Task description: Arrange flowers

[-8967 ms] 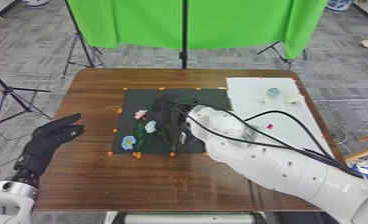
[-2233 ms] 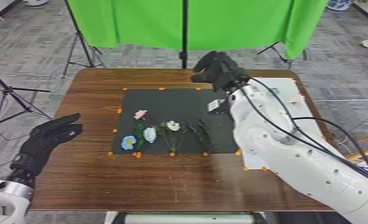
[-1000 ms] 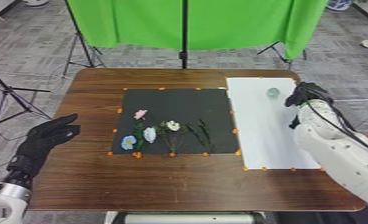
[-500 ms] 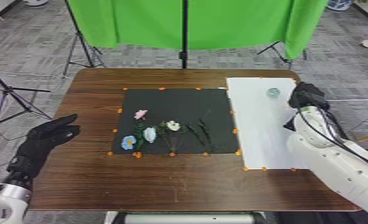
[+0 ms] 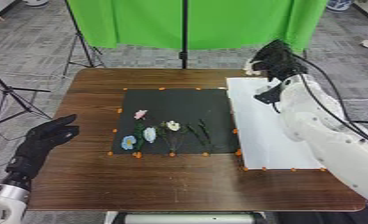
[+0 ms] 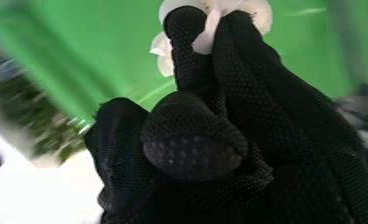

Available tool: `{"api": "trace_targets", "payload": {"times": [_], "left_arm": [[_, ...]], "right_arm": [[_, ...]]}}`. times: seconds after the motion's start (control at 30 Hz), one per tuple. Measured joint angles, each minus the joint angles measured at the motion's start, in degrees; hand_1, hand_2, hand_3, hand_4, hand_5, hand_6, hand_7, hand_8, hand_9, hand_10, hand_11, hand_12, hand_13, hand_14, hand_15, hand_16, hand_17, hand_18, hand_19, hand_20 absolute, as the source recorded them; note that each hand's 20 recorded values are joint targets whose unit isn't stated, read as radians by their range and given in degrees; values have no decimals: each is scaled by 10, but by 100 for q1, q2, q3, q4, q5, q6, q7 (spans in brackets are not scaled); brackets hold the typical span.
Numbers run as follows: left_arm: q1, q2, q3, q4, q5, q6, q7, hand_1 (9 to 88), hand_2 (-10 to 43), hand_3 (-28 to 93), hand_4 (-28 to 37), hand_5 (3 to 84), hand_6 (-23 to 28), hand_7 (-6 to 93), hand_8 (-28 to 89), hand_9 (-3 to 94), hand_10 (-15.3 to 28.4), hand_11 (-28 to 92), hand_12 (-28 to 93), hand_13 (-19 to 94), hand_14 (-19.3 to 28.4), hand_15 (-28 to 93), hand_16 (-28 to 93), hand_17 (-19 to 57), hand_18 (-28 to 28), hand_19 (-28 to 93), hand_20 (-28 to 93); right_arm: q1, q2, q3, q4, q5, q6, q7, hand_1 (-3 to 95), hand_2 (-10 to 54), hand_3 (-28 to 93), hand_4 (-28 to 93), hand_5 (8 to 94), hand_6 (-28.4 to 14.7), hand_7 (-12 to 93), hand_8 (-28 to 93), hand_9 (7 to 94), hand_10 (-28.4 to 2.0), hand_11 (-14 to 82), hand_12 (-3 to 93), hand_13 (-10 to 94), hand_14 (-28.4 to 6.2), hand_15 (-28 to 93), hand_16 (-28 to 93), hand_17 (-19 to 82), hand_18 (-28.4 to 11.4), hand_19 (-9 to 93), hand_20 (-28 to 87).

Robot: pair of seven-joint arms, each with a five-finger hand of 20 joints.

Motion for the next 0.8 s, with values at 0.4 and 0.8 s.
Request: {"api": "trace_targets", "payload": {"times": [0.4,0.8], "left_arm": [[-8,1,13,-1,2,-1,-1,367,-75,651,-84,431,49,88,-62,461,137,155,99,382,171,134,-24,68,146,137,157],[-21,-4,18,5,1,-11,-7,364,-75,652,-85,430,49,86,-61,457,138,152,100,377,176,134,-18,58,152,140,159]], "right_arm": [[892,-1027,-1110,463,879,-1338,-279,638,-95,566,-174,805,3,182,59,878,-89,66,386,906,-12,620,333,618,-146,932,550],[771,-1235,-1338,573,1139,-1863,-164,606,-95,576,-164,786,1,182,69,866,-95,65,391,899,-16,627,339,612,-151,932,563]]}}
